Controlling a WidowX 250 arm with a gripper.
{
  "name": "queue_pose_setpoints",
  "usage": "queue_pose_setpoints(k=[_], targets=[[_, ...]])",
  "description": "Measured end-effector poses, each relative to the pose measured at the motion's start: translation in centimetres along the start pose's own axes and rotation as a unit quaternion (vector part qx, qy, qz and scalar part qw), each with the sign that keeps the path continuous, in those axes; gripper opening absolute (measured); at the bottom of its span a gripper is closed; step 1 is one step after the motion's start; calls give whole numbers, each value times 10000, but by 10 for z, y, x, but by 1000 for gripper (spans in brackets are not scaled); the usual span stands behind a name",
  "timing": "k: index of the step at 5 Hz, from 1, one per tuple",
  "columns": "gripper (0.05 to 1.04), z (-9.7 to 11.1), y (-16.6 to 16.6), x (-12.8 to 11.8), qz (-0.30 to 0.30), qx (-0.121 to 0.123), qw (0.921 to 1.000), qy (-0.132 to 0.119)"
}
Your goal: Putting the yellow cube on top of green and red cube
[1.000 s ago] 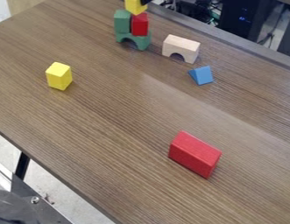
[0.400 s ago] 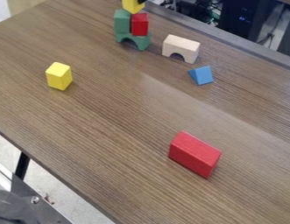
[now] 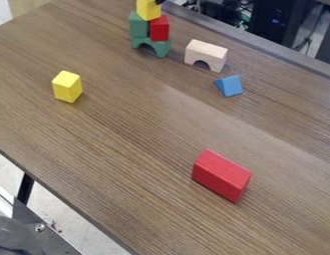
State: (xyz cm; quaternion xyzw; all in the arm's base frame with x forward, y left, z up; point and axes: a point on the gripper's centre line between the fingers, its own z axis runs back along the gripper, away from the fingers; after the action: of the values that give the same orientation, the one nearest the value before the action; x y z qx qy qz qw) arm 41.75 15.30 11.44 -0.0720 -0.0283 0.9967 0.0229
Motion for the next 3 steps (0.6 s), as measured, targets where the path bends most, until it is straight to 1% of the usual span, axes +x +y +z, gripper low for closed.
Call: queue_pose_setpoints(k=[1,2,3], targets=[[1006,-1,-1,0,-56,-34,10000,-14],[1000,-7,0,4,-95,-49,9999,-104],[1000,7,2,2,-127,-147,9998,47]])
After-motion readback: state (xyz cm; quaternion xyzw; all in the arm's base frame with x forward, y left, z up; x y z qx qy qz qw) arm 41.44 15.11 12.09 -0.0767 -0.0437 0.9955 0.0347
